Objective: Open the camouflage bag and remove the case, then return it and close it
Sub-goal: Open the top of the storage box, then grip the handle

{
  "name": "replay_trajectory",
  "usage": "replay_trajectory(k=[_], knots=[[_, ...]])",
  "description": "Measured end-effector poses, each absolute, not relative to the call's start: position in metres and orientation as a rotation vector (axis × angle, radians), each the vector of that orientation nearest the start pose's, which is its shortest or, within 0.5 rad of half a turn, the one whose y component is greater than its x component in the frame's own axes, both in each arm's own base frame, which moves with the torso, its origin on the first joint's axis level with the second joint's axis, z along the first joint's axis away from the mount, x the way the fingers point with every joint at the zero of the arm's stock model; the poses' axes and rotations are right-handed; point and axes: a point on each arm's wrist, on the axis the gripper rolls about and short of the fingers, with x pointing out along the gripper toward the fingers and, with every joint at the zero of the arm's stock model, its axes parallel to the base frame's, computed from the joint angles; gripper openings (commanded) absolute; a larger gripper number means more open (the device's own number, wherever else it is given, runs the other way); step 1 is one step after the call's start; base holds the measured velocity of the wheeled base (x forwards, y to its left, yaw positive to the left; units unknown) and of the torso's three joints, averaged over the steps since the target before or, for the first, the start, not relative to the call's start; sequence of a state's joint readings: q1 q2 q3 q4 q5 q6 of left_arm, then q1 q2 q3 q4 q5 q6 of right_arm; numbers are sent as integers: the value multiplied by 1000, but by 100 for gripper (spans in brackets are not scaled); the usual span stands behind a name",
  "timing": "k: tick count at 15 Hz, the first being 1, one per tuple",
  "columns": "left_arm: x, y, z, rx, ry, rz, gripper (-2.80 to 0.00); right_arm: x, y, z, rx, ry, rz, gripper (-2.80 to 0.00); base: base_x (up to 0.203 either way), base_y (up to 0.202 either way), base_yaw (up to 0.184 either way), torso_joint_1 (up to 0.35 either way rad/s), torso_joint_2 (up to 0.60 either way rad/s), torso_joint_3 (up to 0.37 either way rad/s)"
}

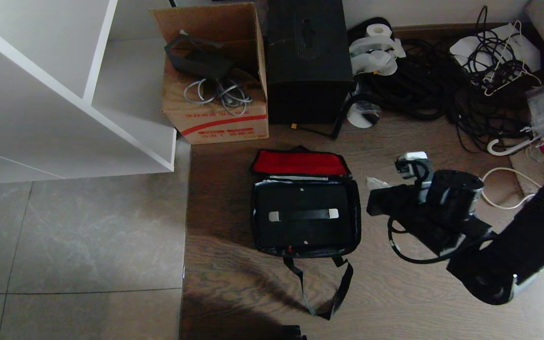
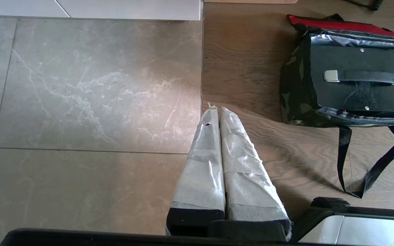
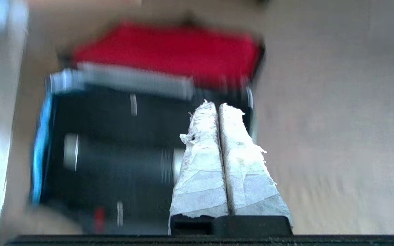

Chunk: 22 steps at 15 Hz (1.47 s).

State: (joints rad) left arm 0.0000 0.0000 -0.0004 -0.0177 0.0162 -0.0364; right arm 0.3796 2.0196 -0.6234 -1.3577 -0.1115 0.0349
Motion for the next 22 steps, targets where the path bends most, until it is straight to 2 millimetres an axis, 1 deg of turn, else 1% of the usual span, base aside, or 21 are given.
replay_trajectory(k=[1,3,5,8,13,22], knots=[[-23,0,77,-36,-19,16,-280,305,119,104,36,74,283,-280,0,0,0,0,0,0],[-23,0,77,-37,-18,16,-280,295,116,101,68,107,288,-280,0,0,0,0,0,0],[-23,0,77,-37,-19,16,-280,292,115,101,88,117,288,-280,0,0,0,0,0,0],[-23,0,77,-37,-19,16,-280,287,118,102,87,121,300,-280,0,0,0,0,0,0],[-23,0,77,-31,-20,16,-280,280,119,98,79,139,302,-280,0,0,0,0,0,0],[-23,0,78,-30,-20,16,-280,283,121,98,79,137,306,-280,0,0,0,1,1,-53]])
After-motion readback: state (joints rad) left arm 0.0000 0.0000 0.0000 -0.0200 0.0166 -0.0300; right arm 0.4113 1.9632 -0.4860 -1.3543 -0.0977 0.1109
